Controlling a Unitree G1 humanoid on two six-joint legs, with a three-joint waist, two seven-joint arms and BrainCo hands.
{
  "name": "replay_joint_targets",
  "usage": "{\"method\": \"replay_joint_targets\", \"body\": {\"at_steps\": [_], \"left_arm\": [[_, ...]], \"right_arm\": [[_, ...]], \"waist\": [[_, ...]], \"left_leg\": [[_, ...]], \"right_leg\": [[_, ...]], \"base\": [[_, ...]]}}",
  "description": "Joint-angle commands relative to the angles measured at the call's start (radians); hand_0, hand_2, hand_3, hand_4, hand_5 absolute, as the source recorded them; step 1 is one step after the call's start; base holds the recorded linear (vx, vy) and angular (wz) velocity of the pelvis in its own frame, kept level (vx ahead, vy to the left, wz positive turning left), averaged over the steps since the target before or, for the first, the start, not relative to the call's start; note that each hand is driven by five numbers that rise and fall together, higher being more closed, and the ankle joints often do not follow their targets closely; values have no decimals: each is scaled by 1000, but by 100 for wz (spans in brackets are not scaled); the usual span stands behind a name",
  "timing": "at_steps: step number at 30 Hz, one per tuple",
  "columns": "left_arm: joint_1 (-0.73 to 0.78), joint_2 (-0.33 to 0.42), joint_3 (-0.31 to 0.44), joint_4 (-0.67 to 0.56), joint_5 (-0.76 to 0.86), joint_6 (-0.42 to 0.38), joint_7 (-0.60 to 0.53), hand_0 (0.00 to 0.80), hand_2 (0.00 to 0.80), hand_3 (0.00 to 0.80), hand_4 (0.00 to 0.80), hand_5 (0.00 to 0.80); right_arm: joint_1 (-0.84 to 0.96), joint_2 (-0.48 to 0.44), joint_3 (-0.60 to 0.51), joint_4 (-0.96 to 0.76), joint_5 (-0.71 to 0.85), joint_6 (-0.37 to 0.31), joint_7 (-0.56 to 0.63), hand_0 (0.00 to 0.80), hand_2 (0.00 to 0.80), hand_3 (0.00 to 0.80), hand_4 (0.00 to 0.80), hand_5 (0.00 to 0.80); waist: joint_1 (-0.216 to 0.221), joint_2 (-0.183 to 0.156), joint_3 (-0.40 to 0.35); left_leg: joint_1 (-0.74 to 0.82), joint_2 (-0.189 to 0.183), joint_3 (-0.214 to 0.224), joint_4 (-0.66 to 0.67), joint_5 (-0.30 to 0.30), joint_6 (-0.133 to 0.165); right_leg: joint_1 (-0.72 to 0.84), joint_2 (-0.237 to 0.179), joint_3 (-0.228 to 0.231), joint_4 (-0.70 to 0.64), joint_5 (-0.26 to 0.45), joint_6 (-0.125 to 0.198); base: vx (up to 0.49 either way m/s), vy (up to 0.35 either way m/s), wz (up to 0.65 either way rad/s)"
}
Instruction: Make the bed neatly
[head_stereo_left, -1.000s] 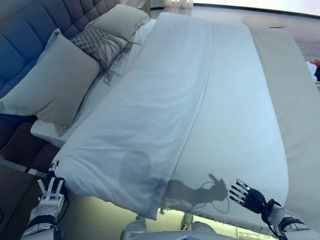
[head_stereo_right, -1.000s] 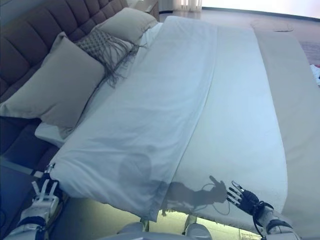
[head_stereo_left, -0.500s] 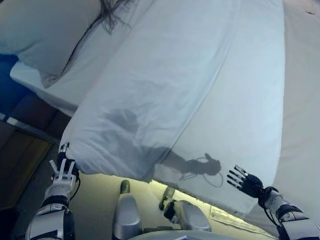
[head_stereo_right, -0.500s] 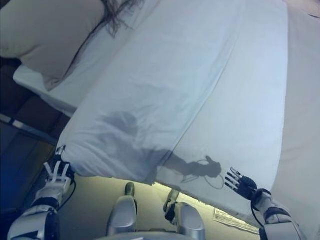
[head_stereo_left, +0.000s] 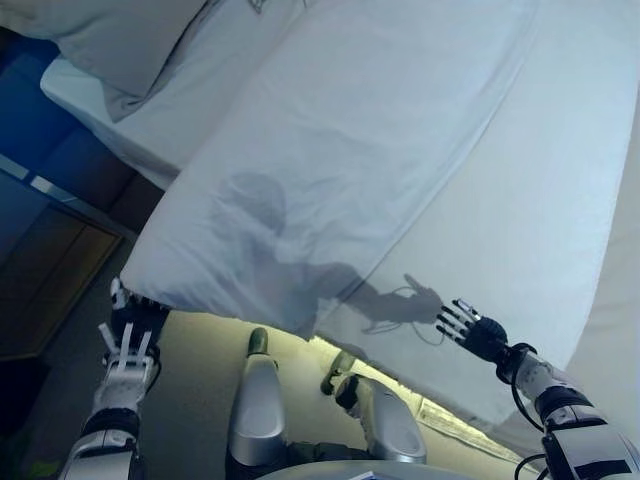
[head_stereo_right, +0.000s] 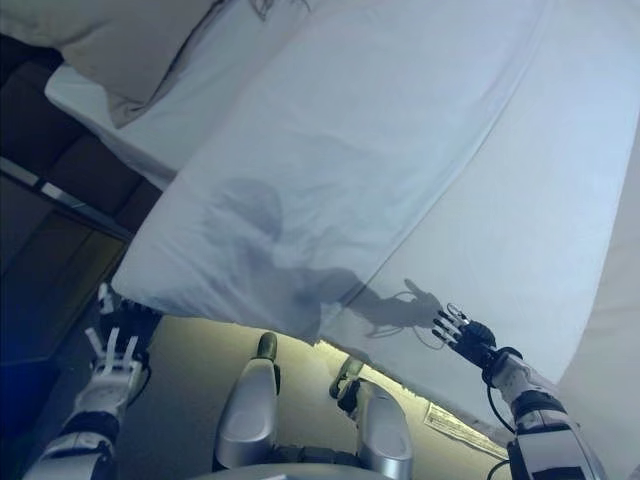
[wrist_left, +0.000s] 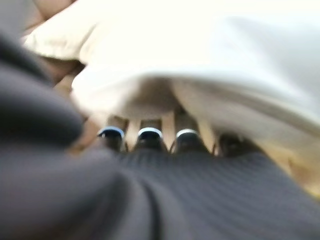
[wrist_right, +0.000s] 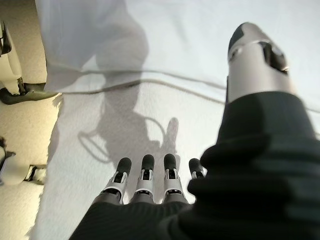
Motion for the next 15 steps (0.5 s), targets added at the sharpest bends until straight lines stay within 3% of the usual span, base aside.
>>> {"method": "replay_joint_targets", "body": {"at_steps": [1, 8, 15], "left_arm": [[72, 64, 30, 2, 16, -41, 40, 0, 0, 0, 0, 0], [27, 90, 31, 139, 180, -7, 231, 0, 0, 0, 0, 0], [12, 64, 38, 239, 244, 33, 291, 0, 0, 0, 0, 0]], "right_arm": [[-5, -18, 17, -7, -1, -16, 13, 0, 0, 0, 0, 0], [4, -30, -5, 36, -51, -1, 35, 0, 0, 0, 0, 0], [39, -21, -31, 66, -83, 0, 56, 0, 0, 0, 0, 0]], "waist": [[37, -2, -33], [0, 29, -89], [-29, 38, -138]], "left_leg": [[-15, 6, -8, 51, 2, 9], [41, 8, 25, 31, 4, 0], [97, 14, 47, 9, -1, -7]], "right_leg": [[10, -129, 61, 18, 70, 114], [53, -123, 87, 2, 48, 117], [88, -114, 109, -11, 34, 122]], "base": [[37, 35, -4], [58, 44, -12], [90, 1, -12]]}}
